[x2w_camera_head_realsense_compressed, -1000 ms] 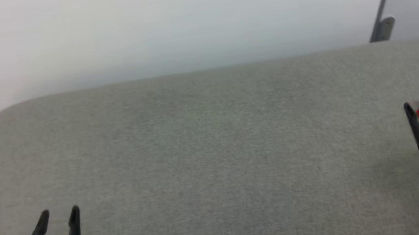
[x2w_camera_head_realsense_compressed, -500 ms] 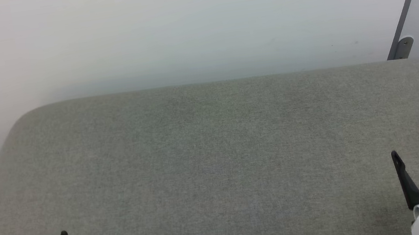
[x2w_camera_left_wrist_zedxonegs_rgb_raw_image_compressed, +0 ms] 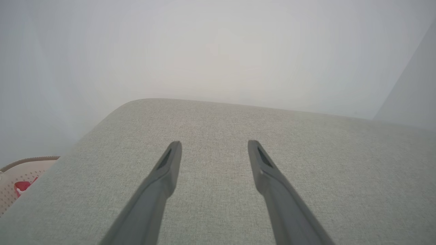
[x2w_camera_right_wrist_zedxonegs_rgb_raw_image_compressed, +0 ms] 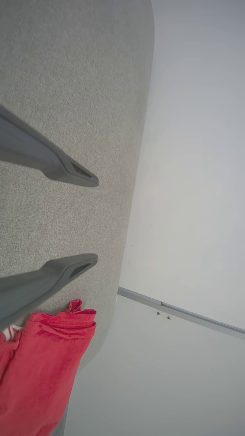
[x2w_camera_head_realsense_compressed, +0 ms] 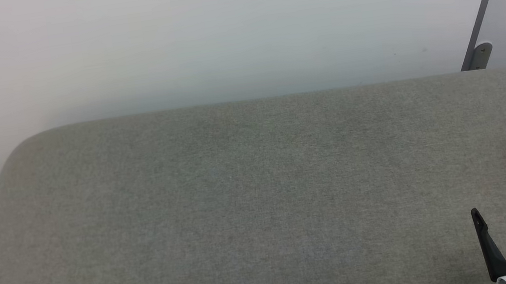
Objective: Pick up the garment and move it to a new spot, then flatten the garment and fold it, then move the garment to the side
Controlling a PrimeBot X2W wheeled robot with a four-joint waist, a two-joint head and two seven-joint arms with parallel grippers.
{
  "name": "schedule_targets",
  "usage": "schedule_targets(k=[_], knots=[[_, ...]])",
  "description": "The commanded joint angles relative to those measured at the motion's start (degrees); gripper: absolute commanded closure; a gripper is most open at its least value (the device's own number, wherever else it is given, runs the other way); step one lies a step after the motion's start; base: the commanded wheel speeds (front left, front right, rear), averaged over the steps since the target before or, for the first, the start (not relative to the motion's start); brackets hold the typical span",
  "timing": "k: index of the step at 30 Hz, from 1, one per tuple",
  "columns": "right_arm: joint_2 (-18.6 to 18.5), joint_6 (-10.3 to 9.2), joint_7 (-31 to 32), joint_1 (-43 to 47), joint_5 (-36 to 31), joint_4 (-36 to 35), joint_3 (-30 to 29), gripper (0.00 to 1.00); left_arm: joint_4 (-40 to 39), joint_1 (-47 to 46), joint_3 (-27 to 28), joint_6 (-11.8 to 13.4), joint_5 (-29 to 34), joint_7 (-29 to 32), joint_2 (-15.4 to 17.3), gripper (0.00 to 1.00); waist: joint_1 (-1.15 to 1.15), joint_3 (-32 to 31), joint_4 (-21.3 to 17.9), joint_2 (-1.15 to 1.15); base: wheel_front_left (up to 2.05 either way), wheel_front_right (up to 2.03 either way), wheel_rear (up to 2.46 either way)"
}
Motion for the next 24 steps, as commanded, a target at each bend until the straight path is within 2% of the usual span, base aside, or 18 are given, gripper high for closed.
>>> schedule_targets(k=[1,18,19,24], knots=[[0.1,-0.12,-0.3,0.7,-0.5,-0.4,-0.3,0.00,-0.2,0.4,0.2,-0.1,-0.4,0.0,-0.1,0.00,0.00,0.0,-0.1,0.00,0.00,0.00,0.00],[1.2,-0.12,-0.3,1.7,-1.3,-2.0,0.0,0.00,-1.3,0.9,0.8,-0.1,-0.6,0.0,-1.0,0.00,0.00,0.1,-0.5,0.00,0.00,0.00,0.00],[1.1,0.00,0.0,1.3,-1.2,-1.8,0.1,1.00,-1.2,0.5,0.8,0.0,-0.6,0.0,-0.9,1.00,0.00,0.1,-0.5,0.00,0.00,0.00,0.00],[1.9,0.00,0.7,1.9,-0.1,0.5,0.1,1.00,0.8,0.6,0.1,0.0,-1.4,0.4,-3.3,1.00,0.00,0.2,-0.5,0.00,0.00,0.00,0.00]])
